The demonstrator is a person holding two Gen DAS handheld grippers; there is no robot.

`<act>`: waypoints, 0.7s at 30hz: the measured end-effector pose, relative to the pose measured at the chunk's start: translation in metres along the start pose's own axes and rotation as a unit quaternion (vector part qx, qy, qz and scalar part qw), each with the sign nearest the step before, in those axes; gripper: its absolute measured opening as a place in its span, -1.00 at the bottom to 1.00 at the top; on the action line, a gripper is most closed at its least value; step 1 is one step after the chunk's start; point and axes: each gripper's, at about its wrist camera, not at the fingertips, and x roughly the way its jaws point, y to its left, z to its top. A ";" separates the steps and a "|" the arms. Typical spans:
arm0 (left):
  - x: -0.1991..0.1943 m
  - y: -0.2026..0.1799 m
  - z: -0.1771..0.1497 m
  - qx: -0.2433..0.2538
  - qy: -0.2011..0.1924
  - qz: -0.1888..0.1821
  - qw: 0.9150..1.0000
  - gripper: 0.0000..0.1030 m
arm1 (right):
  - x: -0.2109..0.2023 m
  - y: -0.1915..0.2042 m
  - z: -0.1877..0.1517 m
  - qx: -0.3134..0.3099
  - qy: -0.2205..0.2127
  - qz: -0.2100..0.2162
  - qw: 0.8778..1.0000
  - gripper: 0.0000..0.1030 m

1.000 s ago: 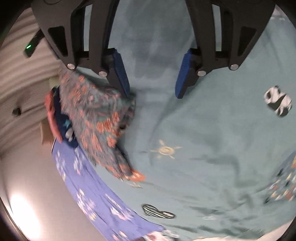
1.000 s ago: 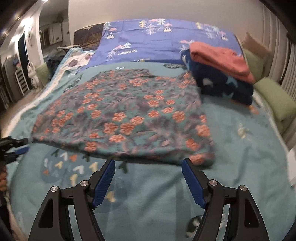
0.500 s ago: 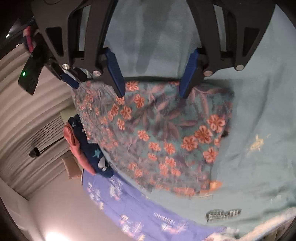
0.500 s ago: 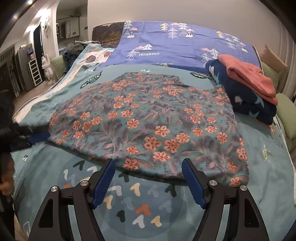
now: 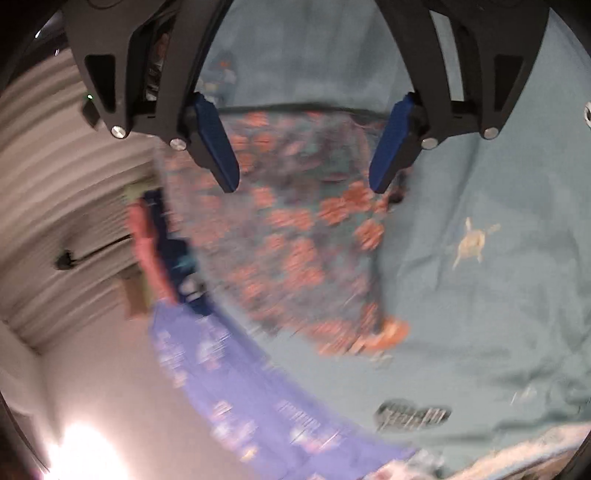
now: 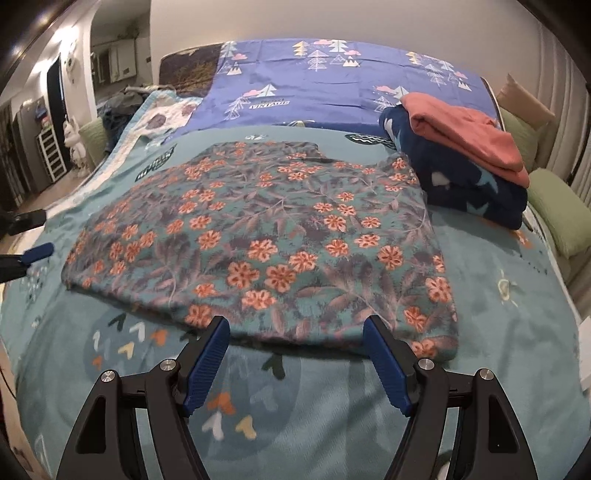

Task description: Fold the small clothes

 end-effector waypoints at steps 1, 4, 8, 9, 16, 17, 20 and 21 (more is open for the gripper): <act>0.014 0.007 -0.002 -0.019 0.022 0.010 1.000 0.42 | 0.003 0.000 -0.002 0.002 0.006 -0.002 1.000 0.48; 0.014 0.013 -0.013 -0.032 -0.009 -0.008 0.999 0.42 | 0.007 -0.002 -0.009 0.013 0.019 0.007 1.000 0.48; -0.017 0.032 -0.021 -0.105 -0.025 -0.047 0.993 0.43 | 0.001 -0.003 -0.012 0.011 0.023 0.013 1.000 0.48; -0.025 0.038 -0.026 -0.118 -0.031 -0.044 0.992 0.50 | -0.002 -0.005 -0.011 0.015 0.022 0.016 1.000 0.48; -0.021 0.061 -0.050 -0.154 -0.008 -0.056 0.986 0.59 | -0.005 -0.002 -0.012 0.041 0.021 0.045 0.998 0.49; -0.021 0.063 -0.047 -0.165 -0.011 -0.072 0.984 0.59 | -0.004 0.000 -0.013 0.042 0.023 0.048 0.998 0.49; -0.010 0.066 -0.038 -0.203 0.002 -0.142 0.969 0.60 | -0.003 0.006 -0.016 0.036 0.025 0.050 0.998 0.49; -0.002 0.063 -0.035 -0.210 0.016 -0.163 0.964 0.60 | -0.005 0.007 -0.016 0.034 0.023 0.052 0.998 0.49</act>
